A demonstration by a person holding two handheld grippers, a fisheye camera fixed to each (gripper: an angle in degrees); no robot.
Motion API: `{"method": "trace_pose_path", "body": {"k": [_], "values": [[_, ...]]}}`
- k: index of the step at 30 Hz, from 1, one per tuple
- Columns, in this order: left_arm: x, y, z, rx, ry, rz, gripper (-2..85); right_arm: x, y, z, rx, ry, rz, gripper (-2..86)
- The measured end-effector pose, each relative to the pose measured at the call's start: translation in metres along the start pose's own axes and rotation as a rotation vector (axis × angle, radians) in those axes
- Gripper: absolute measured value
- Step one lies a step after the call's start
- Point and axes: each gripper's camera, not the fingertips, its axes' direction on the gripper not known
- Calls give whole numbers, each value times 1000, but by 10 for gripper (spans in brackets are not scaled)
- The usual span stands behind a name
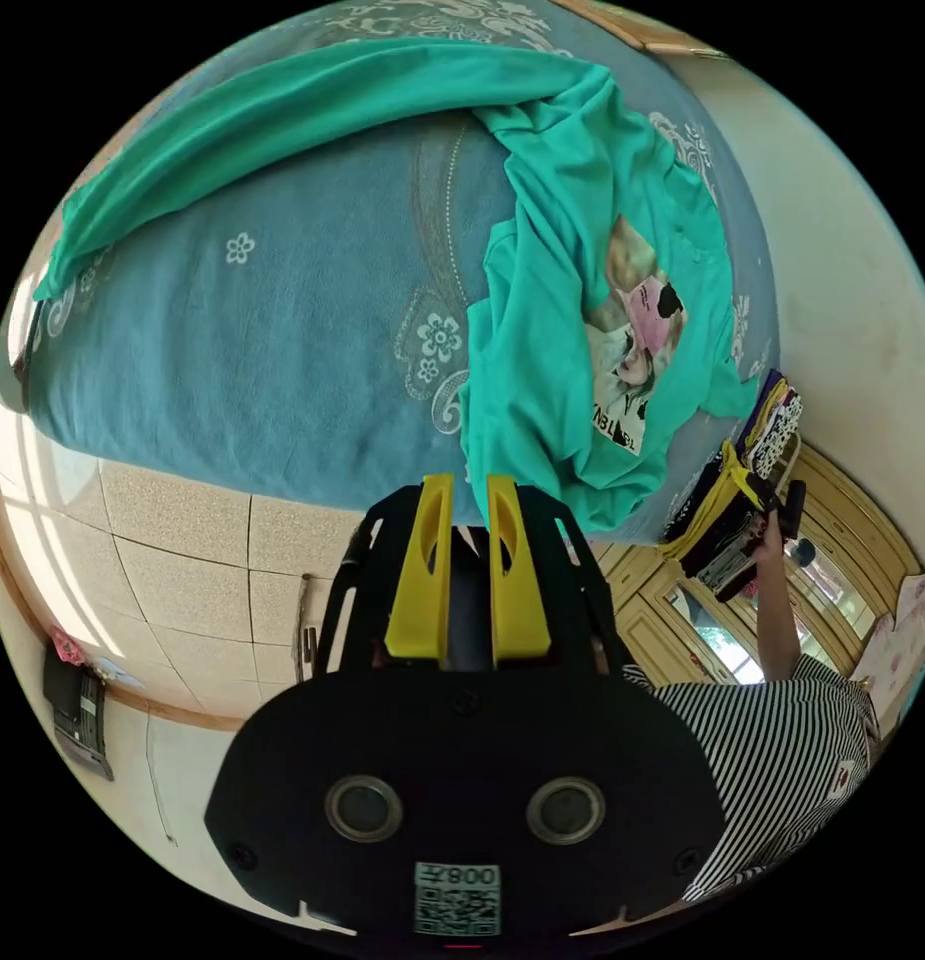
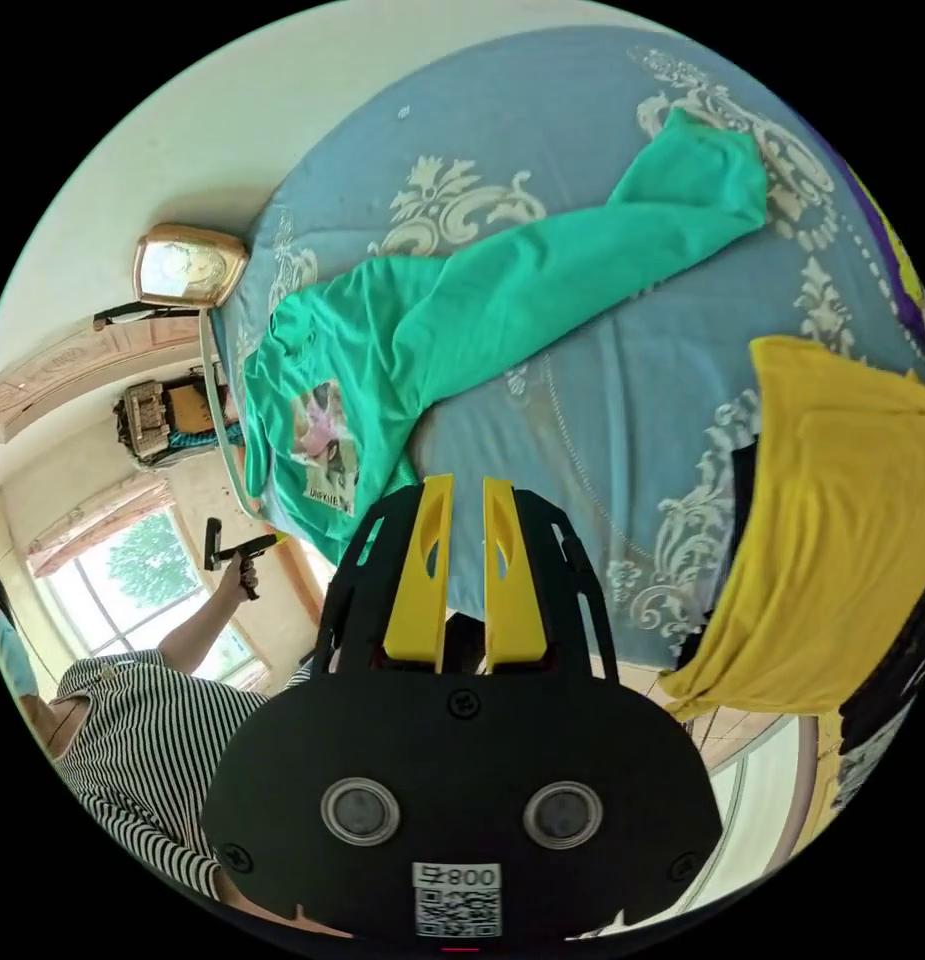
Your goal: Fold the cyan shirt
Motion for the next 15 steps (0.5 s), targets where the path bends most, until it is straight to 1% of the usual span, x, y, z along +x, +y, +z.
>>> {"method": "trace_pose_path", "body": {"k": [1, 4, 7, 12, 15], "values": [[-3, 1, 5, -11, 11, -2, 50, 2, 10, 30, -60, -43, -6, 71], [-18, 3, 25, -51, 36, -8, 63, 6, 32, 96, -200, -86, -1, 78], [-31, 2, 41, -80, 47, -8, 68, 9, 50, 146, -296, -114, 6, 80], [-57, 2, 62, -90, 54, -41, 68, 15, 57, 184, -290, -169, 32, 80], [-69, 0, 72, -79, 71, -48, 63, 13, 54, 204, -335, -72, -14, 77]]}}
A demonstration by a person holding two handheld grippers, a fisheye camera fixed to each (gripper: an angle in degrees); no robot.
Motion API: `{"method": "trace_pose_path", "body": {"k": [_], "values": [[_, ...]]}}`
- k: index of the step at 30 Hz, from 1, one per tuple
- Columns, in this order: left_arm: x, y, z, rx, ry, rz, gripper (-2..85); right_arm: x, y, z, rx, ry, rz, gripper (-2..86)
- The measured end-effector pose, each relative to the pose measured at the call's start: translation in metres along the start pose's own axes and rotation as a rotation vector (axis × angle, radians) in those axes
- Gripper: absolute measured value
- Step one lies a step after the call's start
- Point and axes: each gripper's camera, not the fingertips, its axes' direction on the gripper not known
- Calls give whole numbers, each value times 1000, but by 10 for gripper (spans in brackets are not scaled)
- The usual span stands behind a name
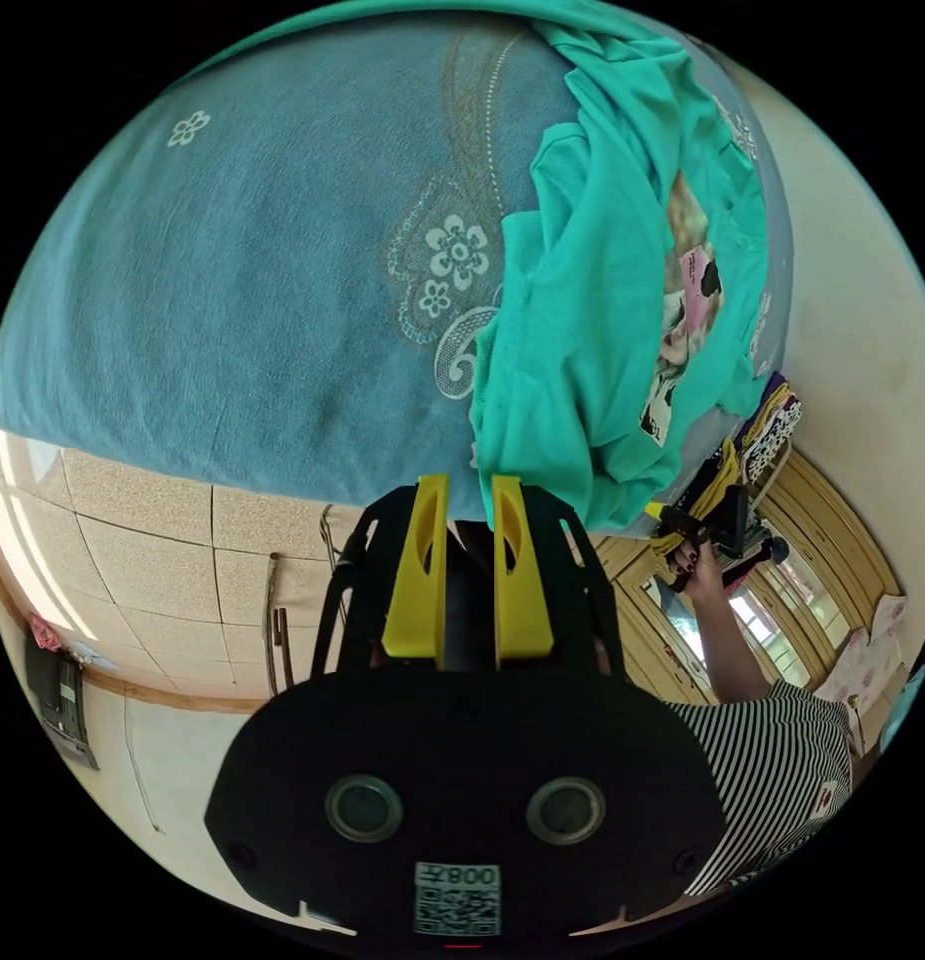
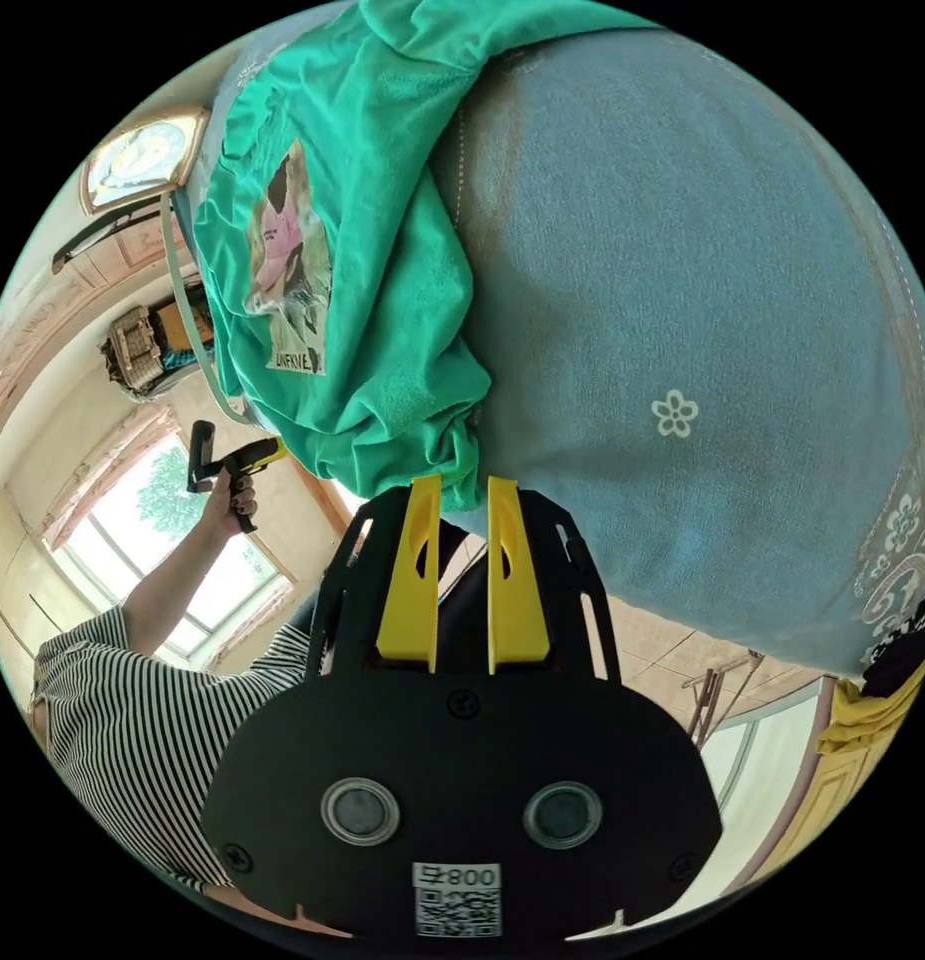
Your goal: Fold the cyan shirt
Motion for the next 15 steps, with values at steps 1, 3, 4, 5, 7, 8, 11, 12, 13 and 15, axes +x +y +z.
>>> {"method": "trace_pose_path", "body": {"k": [1, 3, 4, 5, 7, 8, 11, 12, 13, 15], "values": [[-2, -1, 2, -1, -2, 0, 61, 2, -3, 7, -10, 18, 0, 75], [-11, -4, 10, -11, -12, 4, 47, 7, -5, 16, -15, -2, -5, 68], [-13, -4, 11, -11, -16, 4, 42, 9, -6, 21, -19, -1, -12, 63], [-18, -4, 13, -11, -20, 10, 33, 11, -6, 24, -22, 2, -15, 60], [-26, -2, 15, -8, -8, 21, 22, 16, -5, 32, -10, 2, -26, 49], [-32, 1, 15, -1, -1, 18, 15, 18, -5, 33, -5, 1, -28, 46], [-42, 11, 16, 15, 67, 48, 6, 28, -1, 36, 5, -37, -28, 35], [-43, 16, 16, 21, 83, 68, 5, 30, 3, 35, 6, -52, -36, 33], [-43, 19, 15, 22, 93, 84, 5, 31, 7, 34, 5, -72, -51, 30], [-45, 36, 10, 37, 110, 130, 4, 30, 18, 31, -2, -90, -81, 28]]}}
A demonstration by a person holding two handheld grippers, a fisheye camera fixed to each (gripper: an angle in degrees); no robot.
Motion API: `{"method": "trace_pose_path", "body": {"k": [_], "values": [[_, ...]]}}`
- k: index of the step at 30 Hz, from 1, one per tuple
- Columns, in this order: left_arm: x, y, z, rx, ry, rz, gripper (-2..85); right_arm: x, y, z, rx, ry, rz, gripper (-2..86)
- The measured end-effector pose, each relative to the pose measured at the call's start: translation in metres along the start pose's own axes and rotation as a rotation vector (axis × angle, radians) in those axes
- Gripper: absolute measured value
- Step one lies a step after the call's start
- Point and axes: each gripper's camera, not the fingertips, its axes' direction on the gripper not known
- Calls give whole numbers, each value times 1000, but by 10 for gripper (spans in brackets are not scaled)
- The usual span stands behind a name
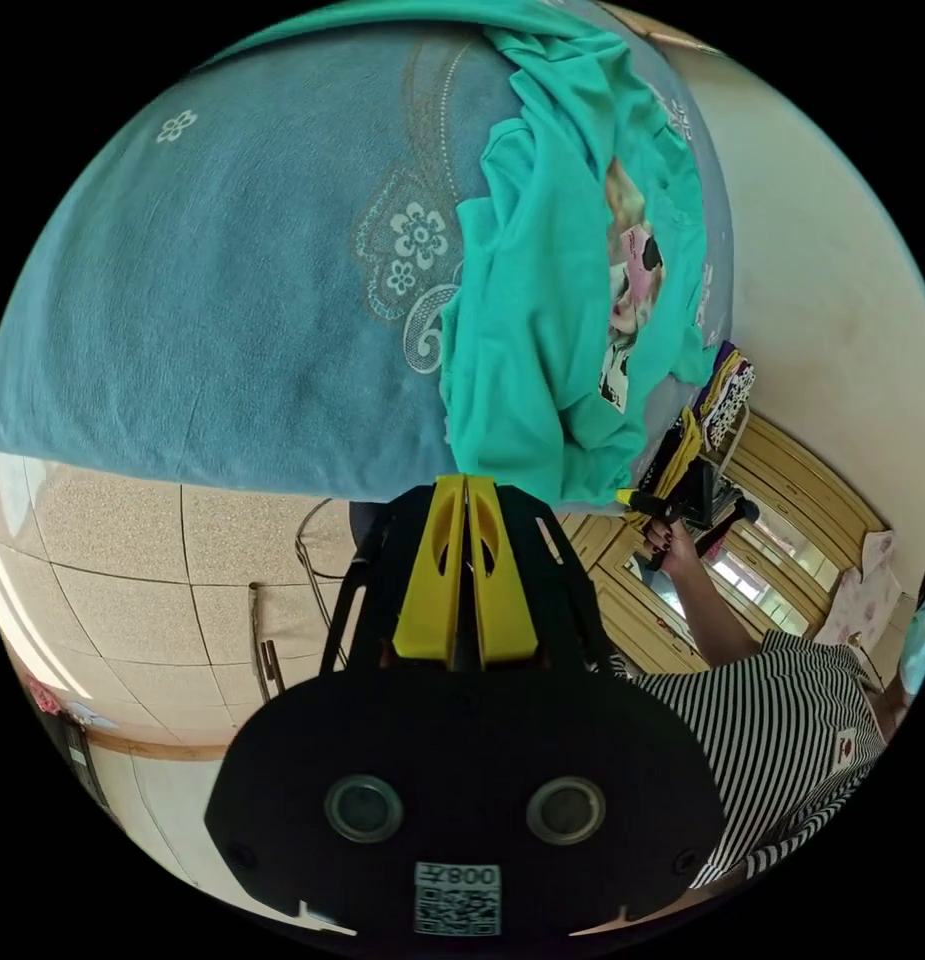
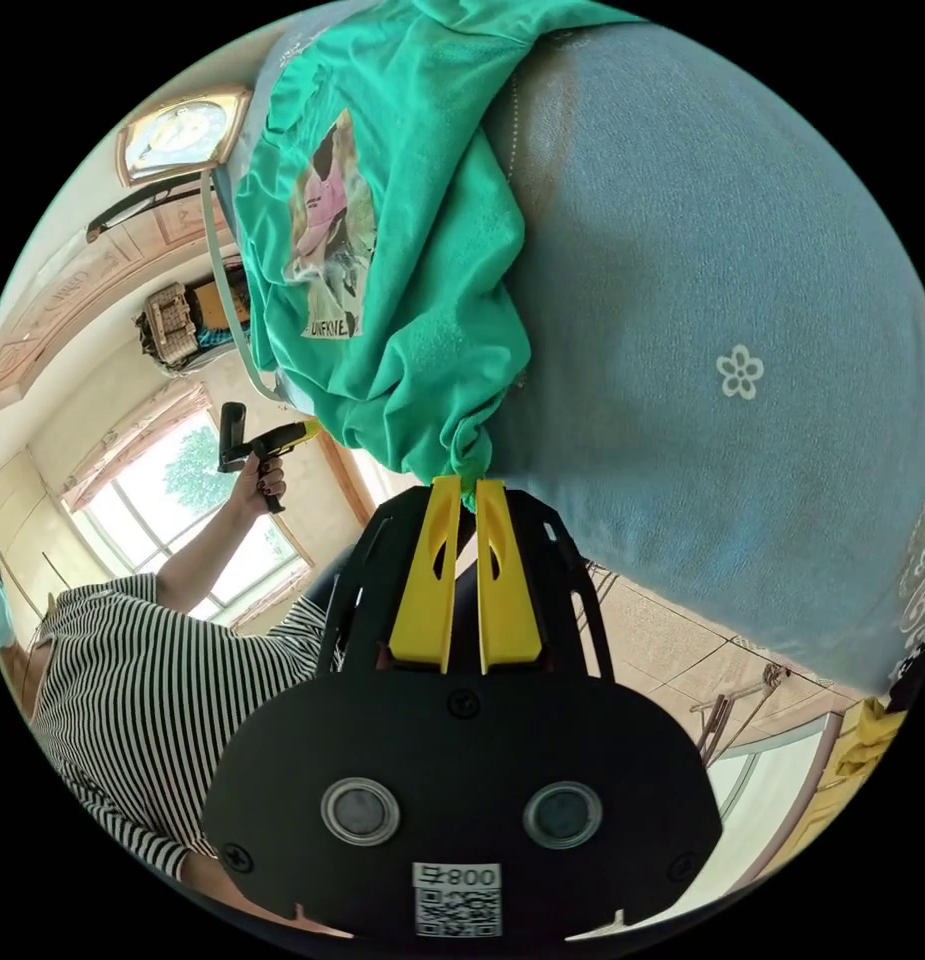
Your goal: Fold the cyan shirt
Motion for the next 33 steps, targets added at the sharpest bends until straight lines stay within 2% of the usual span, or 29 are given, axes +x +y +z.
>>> {"method": "trace_pose_path", "body": {"k": [6, 9, 14, 23, 26, 30, 33], "values": [[-16, 12, -11, 67, -70, -4, 13, 3, 41, -11, 9, -85, -14, 26], [-21, -9, 0, 55, 5, -5, 14, 5, 50, -15, 39, -136, 7, 25], [-4, -16, 8, 11, 20, 48, 10, -6, 54, -24, 47, -139, -18, 24], [29, 70, -77, 221, 260, 133, 9, -31, 68, -65, 63, -99, -62, 22], [26, 74, -81, 247, 231, 100, 10, -25, 65, -72, 70, -87, -22, 22], [23, 53, -64, 149, 38, 48, 11, -14, 40, -62, -6, 20, 21, 23], [17, 39, -67, 166, -39, 3, 17, -9, 26, -65, -25, 43, 40, 24]]}}
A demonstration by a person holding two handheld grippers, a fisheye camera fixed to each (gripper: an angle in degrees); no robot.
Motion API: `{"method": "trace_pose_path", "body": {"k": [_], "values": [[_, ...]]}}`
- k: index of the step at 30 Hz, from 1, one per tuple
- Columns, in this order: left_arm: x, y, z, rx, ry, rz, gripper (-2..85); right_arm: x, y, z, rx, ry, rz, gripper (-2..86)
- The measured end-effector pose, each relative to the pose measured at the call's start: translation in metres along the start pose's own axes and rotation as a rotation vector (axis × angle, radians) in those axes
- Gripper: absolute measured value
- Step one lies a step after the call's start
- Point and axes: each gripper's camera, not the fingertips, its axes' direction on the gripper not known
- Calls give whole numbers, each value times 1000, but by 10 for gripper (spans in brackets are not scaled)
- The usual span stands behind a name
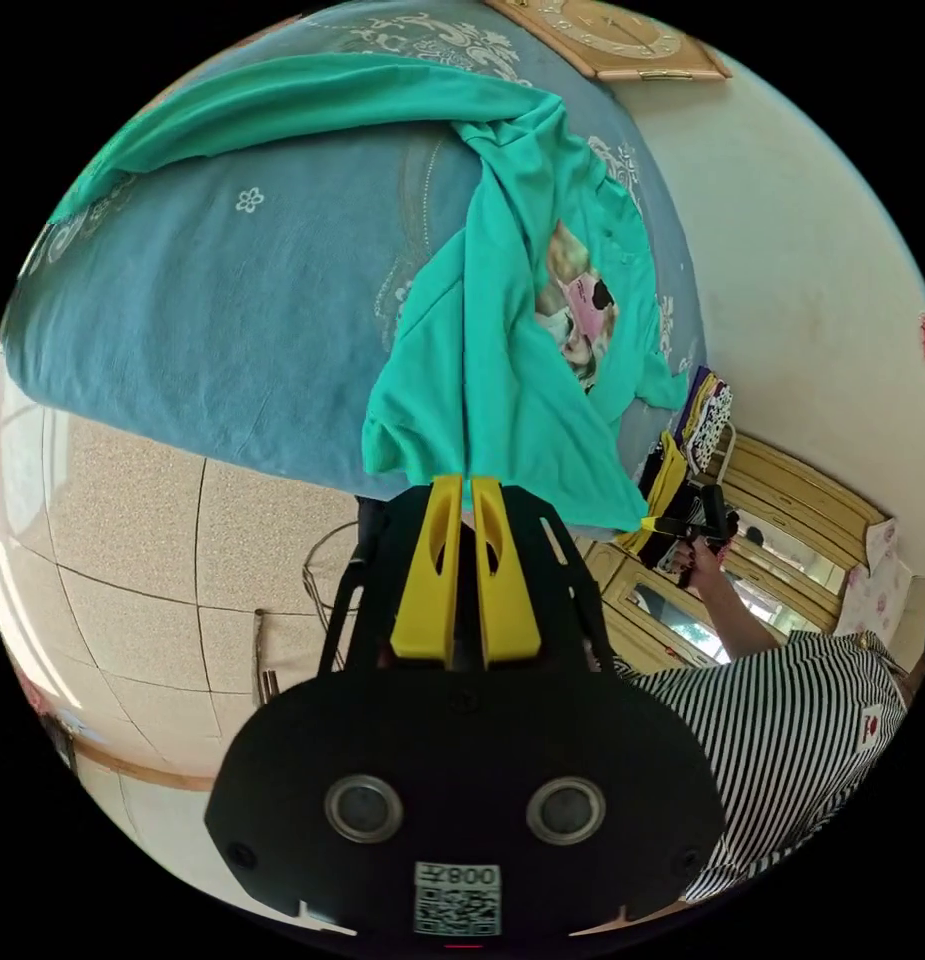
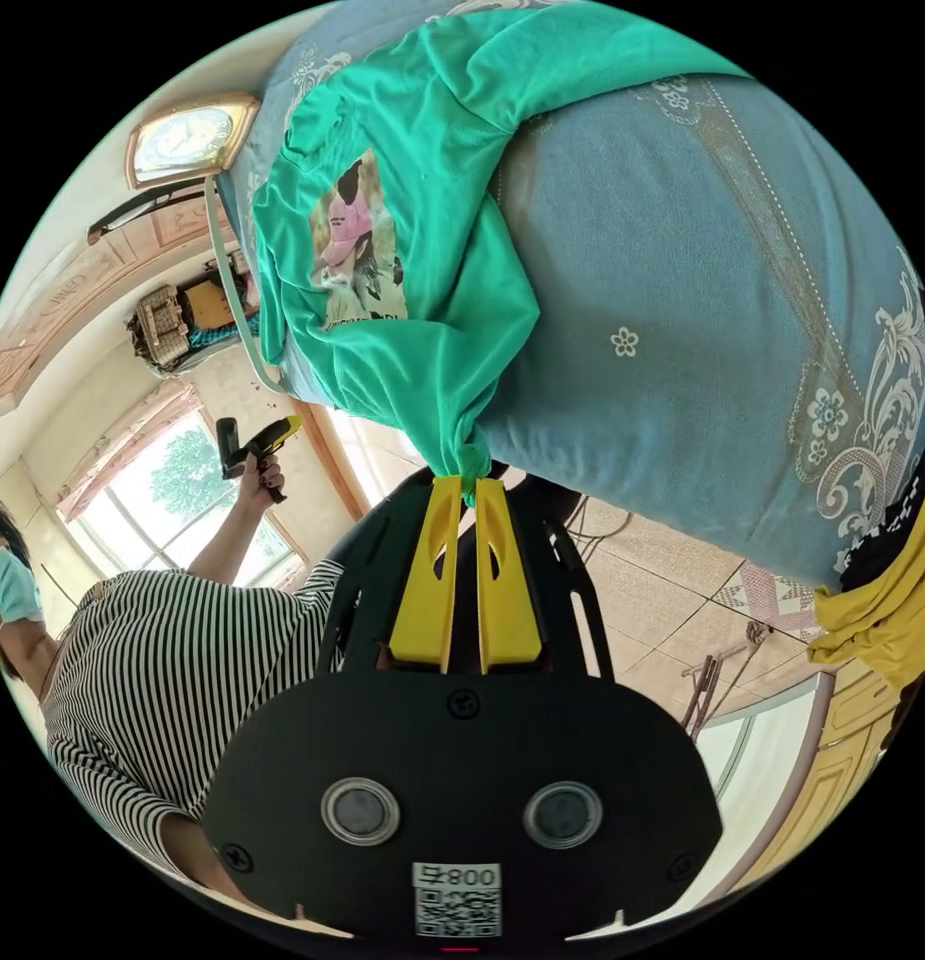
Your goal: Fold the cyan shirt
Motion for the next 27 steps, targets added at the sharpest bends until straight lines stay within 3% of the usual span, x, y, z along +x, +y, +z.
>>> {"method": "trace_pose_path", "body": {"k": [5, 11, 19, 27], "values": [[-3, -35, 4, -35, -178, -36, 35, -2, -12, -14, 14, 10, 12, 24], [10, -73, 17, -111, -232, -45, 25, -16, -28, -18, -18, 40, 3, 23], [39, -47, -52, -62, -110, -2, 15, -44, -16, -33, 4, -65, -32, 24], [31, -39, -110, 24, -173, -210, 14, -56, 8, 19, -116, -182, 9, 26]]}}
